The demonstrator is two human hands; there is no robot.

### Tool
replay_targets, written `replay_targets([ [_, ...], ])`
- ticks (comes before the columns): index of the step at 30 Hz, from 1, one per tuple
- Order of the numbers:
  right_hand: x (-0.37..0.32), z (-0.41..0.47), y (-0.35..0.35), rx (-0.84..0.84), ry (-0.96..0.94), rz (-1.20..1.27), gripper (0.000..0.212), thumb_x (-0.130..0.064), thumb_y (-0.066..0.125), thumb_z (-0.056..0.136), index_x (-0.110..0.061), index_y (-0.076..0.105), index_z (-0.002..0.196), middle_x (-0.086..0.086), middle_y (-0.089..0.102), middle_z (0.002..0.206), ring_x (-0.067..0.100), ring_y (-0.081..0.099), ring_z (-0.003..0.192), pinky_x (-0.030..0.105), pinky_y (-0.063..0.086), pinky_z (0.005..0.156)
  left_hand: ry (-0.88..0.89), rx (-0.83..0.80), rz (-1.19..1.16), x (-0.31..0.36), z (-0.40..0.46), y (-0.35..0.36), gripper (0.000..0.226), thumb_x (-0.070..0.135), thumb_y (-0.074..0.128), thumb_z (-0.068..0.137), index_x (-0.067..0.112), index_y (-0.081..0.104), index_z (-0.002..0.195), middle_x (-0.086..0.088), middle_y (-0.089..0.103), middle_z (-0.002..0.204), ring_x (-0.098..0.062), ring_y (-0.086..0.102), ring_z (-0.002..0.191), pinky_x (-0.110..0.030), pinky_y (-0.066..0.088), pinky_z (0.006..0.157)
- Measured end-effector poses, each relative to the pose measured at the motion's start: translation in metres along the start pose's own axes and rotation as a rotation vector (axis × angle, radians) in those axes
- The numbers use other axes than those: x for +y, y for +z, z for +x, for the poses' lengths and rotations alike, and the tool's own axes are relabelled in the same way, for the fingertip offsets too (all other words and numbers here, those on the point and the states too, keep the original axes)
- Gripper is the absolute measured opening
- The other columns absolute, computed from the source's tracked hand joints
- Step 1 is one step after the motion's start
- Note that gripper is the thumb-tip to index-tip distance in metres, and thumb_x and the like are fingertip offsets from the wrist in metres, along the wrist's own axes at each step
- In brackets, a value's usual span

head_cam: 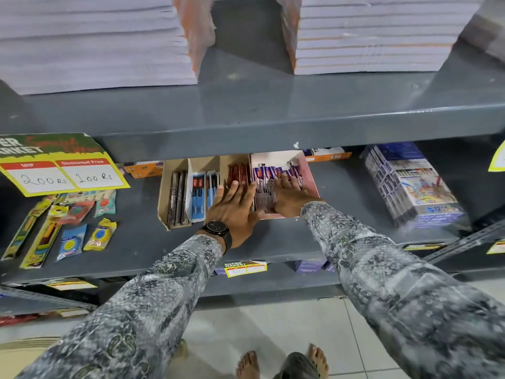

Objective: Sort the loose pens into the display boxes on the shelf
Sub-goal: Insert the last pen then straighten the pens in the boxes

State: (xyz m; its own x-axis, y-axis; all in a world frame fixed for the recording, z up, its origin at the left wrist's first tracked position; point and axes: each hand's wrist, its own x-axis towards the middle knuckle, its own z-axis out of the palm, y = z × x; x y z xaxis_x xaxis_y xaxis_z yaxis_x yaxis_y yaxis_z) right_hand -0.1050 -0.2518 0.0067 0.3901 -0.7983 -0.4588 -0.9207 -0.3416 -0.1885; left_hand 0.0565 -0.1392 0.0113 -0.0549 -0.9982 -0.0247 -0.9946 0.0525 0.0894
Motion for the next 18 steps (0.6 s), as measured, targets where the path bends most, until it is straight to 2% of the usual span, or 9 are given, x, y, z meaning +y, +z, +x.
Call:
replay_targets([
  [2, 0.000, 0.002, 0.004, -0.033, -0.004, 0.009, 0.084, -0.054, 0.039, 0.102, -0.017, -0.006, 0.162, 0.009, -0.018, 0.170, 0.034, -0.012, 0.157, 0.059, 0.002, 0.125, -0.002, 0.000, 0.003, 0.000, 0.001, 0.001, 0.072, 0.059, 0.016, 0.097, 0.024, -0.005, 0.156, -0.002, 0.012, 0.166, -0.022, -0.001, 0.153, -0.048, -0.004, 0.123],
  [5, -0.006, 0.004, -0.001, -0.031, -0.022, 0.071, 0.085, -0.057, 0.041, 0.100, -0.016, -0.001, 0.162, 0.008, -0.014, 0.171, 0.033, -0.010, 0.158, 0.061, 0.002, 0.124, 0.003, 0.012, 0.004, 0.002, 0.000, 0.001, 0.073, 0.061, 0.013, 0.096, 0.023, -0.004, 0.156, -0.002, 0.015, 0.166, -0.022, 0.001, 0.153, -0.049, -0.003, 0.123],
  [8, -0.009, 0.003, -0.006, 0.035, -0.018, 0.098, 0.085, -0.047, 0.045, 0.100, -0.020, -0.006, 0.163, 0.007, -0.018, 0.171, 0.033, -0.016, 0.157, 0.062, -0.001, 0.124, 0.004, 0.012, -0.014, 0.002, -0.001, 0.001, 0.074, 0.062, 0.011, 0.096, 0.022, -0.005, 0.156, -0.001, 0.016, 0.166, -0.022, 0.002, 0.153, -0.049, -0.003, 0.122],
  [10, -0.007, 0.001, -0.007, 0.051, -0.010, 0.104, 0.084, -0.050, 0.043, 0.100, -0.026, -0.007, 0.163, 0.006, -0.021, 0.170, 0.034, -0.019, 0.156, 0.062, -0.003, 0.124, 0.005, 0.019, -0.023, 0.000, -0.001, 0.001, 0.073, 0.062, 0.010, 0.096, 0.024, -0.005, 0.156, -0.002, 0.016, 0.165, -0.023, 0.002, 0.153, -0.049, -0.004, 0.122],
  [13, -0.003, 0.005, -0.004, 0.004, -0.032, 0.058, 0.080, -0.061, 0.039, 0.099, -0.038, -0.005, 0.161, 0.003, -0.023, 0.170, 0.034, -0.019, 0.156, 0.066, -0.001, 0.122, 0.012, 0.030, -0.022, -0.002, -0.003, 0.001, 0.072, 0.062, 0.010, 0.096, 0.025, -0.006, 0.156, -0.002, 0.018, 0.165, -0.024, 0.005, 0.153, -0.049, -0.003, 0.122],
  [18, -0.001, 0.013, -0.001, -0.039, -0.055, -0.028, 0.075, -0.055, 0.039, 0.102, -0.040, -0.006, 0.160, 0.004, -0.022, 0.170, 0.036, -0.016, 0.157, 0.069, 0.002, 0.121, 0.016, 0.055, 0.001, -0.001, -0.003, 0.002, 0.073, 0.062, 0.012, 0.096, 0.023, -0.002, 0.156, -0.003, 0.022, 0.164, -0.025, 0.008, 0.152, -0.050, -0.001, 0.123],
])
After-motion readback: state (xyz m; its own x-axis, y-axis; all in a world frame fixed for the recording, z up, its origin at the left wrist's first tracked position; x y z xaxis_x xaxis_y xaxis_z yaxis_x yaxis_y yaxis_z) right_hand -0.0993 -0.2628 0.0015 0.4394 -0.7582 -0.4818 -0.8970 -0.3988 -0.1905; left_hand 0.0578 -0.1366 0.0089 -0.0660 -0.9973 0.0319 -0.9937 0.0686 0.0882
